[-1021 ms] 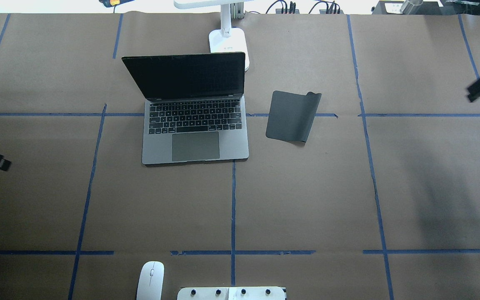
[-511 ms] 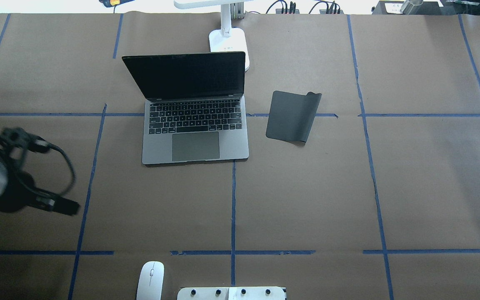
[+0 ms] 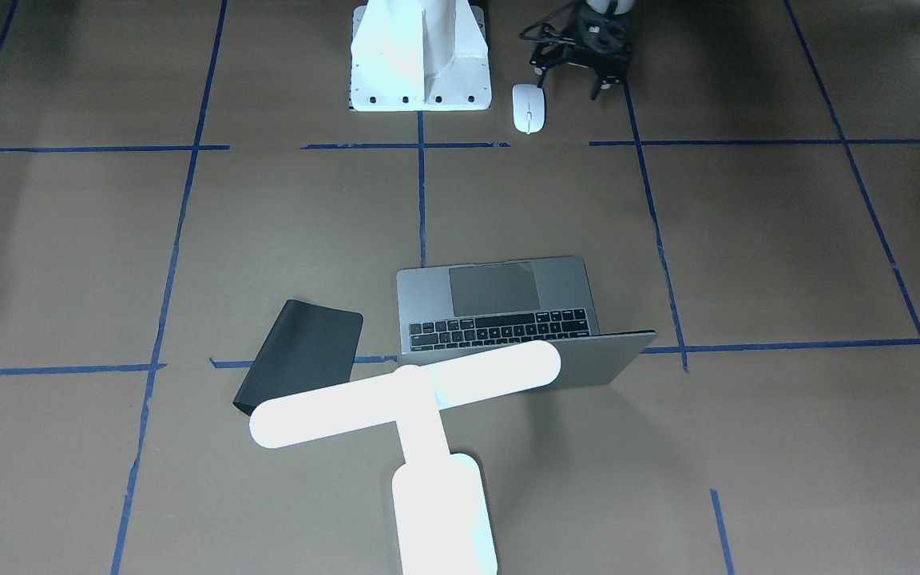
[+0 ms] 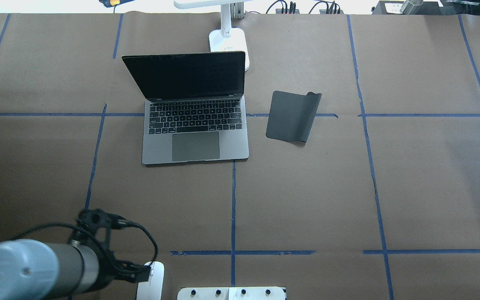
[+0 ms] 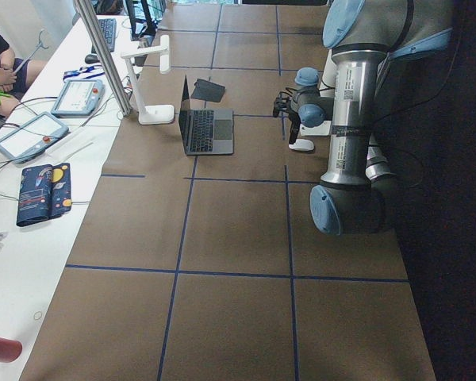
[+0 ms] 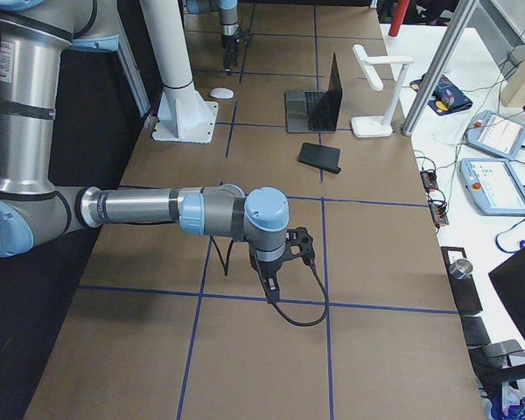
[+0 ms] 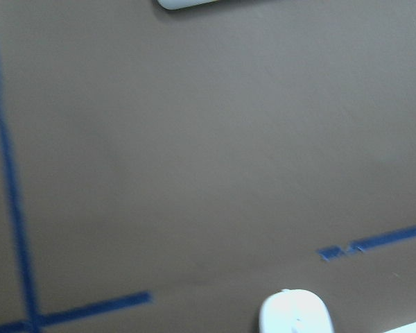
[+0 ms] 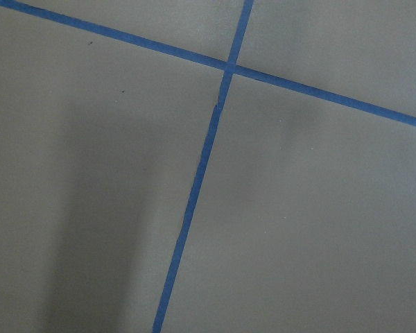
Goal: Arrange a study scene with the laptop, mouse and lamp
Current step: 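Reach the left gripper down and grasp the white mouse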
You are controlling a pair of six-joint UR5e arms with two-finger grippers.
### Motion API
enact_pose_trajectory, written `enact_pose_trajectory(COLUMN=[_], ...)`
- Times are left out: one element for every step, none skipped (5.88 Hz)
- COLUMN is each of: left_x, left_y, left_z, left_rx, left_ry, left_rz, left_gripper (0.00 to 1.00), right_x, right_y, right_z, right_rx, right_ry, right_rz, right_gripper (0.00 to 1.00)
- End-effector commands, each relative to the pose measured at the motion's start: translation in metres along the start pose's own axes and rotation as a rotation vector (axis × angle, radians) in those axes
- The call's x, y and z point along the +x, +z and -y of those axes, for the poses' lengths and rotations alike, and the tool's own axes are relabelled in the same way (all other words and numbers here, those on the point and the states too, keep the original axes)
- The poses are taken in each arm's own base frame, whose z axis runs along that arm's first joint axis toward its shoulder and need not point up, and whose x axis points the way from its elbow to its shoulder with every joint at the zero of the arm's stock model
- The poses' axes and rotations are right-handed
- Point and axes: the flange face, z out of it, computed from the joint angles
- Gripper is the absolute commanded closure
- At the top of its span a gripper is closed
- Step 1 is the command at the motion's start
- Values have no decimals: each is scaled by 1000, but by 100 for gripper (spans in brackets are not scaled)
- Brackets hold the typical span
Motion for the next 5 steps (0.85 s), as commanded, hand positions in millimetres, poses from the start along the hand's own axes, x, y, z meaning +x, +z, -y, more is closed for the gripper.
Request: enact_pose_trajectory(left_x=[45, 53, 48, 45, 33], left_y=[60, 65, 67, 58, 46], left_z=[-11, -10, -13, -6, -8], left_rx=[10, 9, 4, 14, 8], left_ry=[-12, -11, -8, -14, -11], left_rz=[35, 32, 41, 37, 69], left_gripper=[0, 0, 0, 0, 0], right_x=[-2, -1, -5, -9, -9], right_y=[-4, -7, -13, -14, -14], right_z=[-1, -2, -5, -12, -13], right_rx=[9, 15, 25, 24, 25], right_ry=[-4, -1, -7, -4, -3], right_rz=[-4, -7, -11, -11, -9], right_gripper=[0, 0, 0, 0, 0])
